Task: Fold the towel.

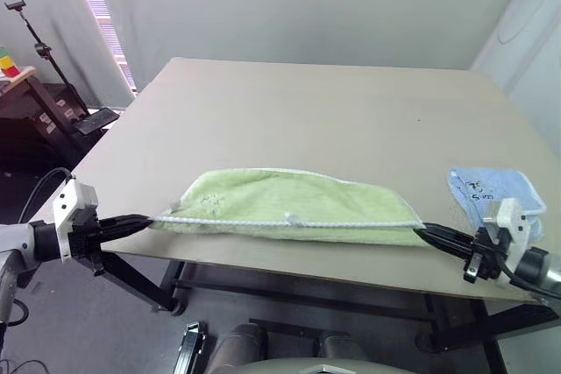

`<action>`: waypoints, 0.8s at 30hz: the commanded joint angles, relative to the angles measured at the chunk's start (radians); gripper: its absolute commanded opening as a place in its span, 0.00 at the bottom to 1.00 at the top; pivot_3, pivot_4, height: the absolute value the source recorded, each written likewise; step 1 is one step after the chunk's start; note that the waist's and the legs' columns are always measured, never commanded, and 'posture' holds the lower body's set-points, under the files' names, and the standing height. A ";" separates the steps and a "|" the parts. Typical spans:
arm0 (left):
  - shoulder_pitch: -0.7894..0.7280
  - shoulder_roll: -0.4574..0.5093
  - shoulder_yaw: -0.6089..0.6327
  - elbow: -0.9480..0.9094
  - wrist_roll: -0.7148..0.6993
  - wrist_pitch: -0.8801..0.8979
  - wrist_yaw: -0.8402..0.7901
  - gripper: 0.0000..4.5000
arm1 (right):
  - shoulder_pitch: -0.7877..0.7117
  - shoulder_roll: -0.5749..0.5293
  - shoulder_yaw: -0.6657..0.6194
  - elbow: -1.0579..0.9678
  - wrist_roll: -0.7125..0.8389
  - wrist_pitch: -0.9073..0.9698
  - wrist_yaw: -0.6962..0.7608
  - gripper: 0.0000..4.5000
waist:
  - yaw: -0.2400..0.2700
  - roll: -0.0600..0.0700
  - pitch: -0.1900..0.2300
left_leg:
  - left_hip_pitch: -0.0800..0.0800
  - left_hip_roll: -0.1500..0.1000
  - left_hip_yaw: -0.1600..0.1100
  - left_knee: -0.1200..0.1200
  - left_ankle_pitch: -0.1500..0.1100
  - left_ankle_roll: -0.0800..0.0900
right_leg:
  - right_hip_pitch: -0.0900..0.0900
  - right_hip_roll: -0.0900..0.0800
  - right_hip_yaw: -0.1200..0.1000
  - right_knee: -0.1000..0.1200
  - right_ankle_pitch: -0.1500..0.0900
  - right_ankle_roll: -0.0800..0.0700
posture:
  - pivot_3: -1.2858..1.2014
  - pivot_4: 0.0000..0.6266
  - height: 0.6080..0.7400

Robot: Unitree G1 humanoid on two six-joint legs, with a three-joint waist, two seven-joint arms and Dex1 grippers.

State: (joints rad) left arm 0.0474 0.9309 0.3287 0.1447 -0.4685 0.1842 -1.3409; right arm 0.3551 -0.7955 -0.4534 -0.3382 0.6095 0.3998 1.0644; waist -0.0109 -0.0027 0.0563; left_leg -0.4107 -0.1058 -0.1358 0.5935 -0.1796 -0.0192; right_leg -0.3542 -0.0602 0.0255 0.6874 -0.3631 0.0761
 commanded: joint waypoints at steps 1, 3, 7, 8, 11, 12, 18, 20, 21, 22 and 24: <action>0.000 0.015 0.018 -0.009 -0.002 -0.015 -0.009 0.01 | 0.029 -0.021 -0.053 -0.062 0.046 0.011 0.038 0.00 | -0.001 0.000 0.000 | 0.000 0.000 0.000 -0.001 -0.001 0.001 | 0.000 0.000 0.000 -0.001 0.000 0.000 | 0.52 0.00 1.00; 0.012 0.023 0.024 -0.021 -0.001 -0.012 -0.018 0.01 | 0.059 -0.028 -0.071 -0.073 0.069 0.028 0.059 0.00 | 0.000 0.001 0.000 | -0.001 0.000 0.001 -0.001 -0.002 0.002 | -0.001 0.000 0.000 -0.003 0.000 0.000 | 0.52 0.00 1.00; 0.068 0.058 0.052 -0.011 0.018 -0.039 -0.043 0.01 | 0.150 -0.040 -0.075 -0.102 0.026 -0.004 0.112 0.00 | 0.000 0.000 -0.001 | -0.002 0.000 0.002 -0.002 -0.003 0.005 | -0.001 -0.001 0.000 -0.005 -0.001 0.001 | 0.52 0.00 1.00; 0.077 0.064 0.057 -0.014 0.013 -0.035 -0.049 0.01 | 0.158 -0.040 -0.070 -0.098 0.017 -0.012 0.117 0.00 | 0.001 0.001 -0.001 | -0.002 0.000 0.002 -0.002 -0.004 0.005 | -0.001 -0.001 0.000 -0.005 -0.001 0.002 | 0.52 0.00 1.00; 0.078 0.067 0.056 -0.020 0.005 -0.026 -0.054 0.01 | 0.134 -0.033 -0.046 -0.073 -0.004 -0.024 0.100 0.00 | 0.000 0.001 -0.001 | -0.002 0.000 0.002 -0.001 -0.004 0.004 | 0.000 -0.001 0.000 -0.005 -0.001 0.002 | 0.52 0.00 1.00; 0.055 0.057 0.044 -0.010 0.006 -0.028 -0.045 0.01 | 0.100 -0.030 -0.028 -0.058 -0.010 -0.019 0.081 0.00 | -0.001 0.001 -0.001 | -0.001 0.000 0.003 -0.001 -0.004 0.004 | 0.001 -0.002 0.000 -0.005 -0.001 0.002 | 0.52 0.00 1.00; -0.161 -0.007 -0.030 0.122 0.021 -0.026 -0.011 0.01 | -0.109 0.008 0.063 0.037 -0.019 0.005 -0.001 0.00 | 0.001 0.000 -0.001 | 0.001 0.005 0.009 0.001 -0.004 0.004 | 0.002 -0.004 -0.002 -0.006 -0.001 0.002 | 0.52 0.00 1.00; -0.246 -0.027 -0.063 0.199 0.047 -0.046 -0.002 0.01 | -0.177 0.012 0.103 0.106 -0.046 0.010 -0.023 0.00 | 0.002 0.000 -0.002 | 0.001 0.005 0.009 0.001 -0.004 0.005 | 0.001 -0.005 -0.002 -0.006 -0.001 0.001 | 0.52 0.00 1.00; -0.286 -0.038 -0.083 0.242 0.063 -0.062 -0.006 0.01 | -0.214 0.015 0.126 0.143 -0.066 0.003 -0.033 0.00 | 0.002 -0.001 -0.002 | 0.000 0.004 0.009 0.001 -0.004 0.005 | 0.000 -0.005 -0.002 -0.006 0.000 0.002 | 0.52 0.00 1.00; -0.327 -0.054 -0.100 0.286 0.078 -0.078 -0.004 0.01 | -0.250 0.018 0.146 0.178 -0.079 -0.003 -0.038 0.00 | 0.002 -0.001 -0.002 | 0.000 0.004 0.009 0.000 -0.004 0.006 | -0.001 -0.005 -0.003 -0.006 0.001 0.003 | 0.52 0.00 1.00; -0.418 -0.094 -0.127 0.380 0.103 -0.104 0.018 0.01 | -0.322 0.030 0.176 0.237 -0.091 -0.004 -0.048 0.00 | 0.003 -0.001 -0.002 | 0.000 0.004 0.009 -0.001 -0.003 0.007 | -0.002 -0.004 -0.003 -0.005 0.002 0.005 | 0.52 0.00 1.00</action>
State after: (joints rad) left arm -0.3217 0.8448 0.2100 0.4710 -0.3861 0.1136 -1.3364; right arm 0.0735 -0.7728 -0.2864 -0.1257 0.5264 0.4082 1.0263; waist -0.0080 -0.0034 0.0543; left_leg -0.4110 -0.1014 -0.1265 0.5919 -0.1827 -0.0118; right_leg -0.3570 -0.0646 0.0217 0.6822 -0.3604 0.0829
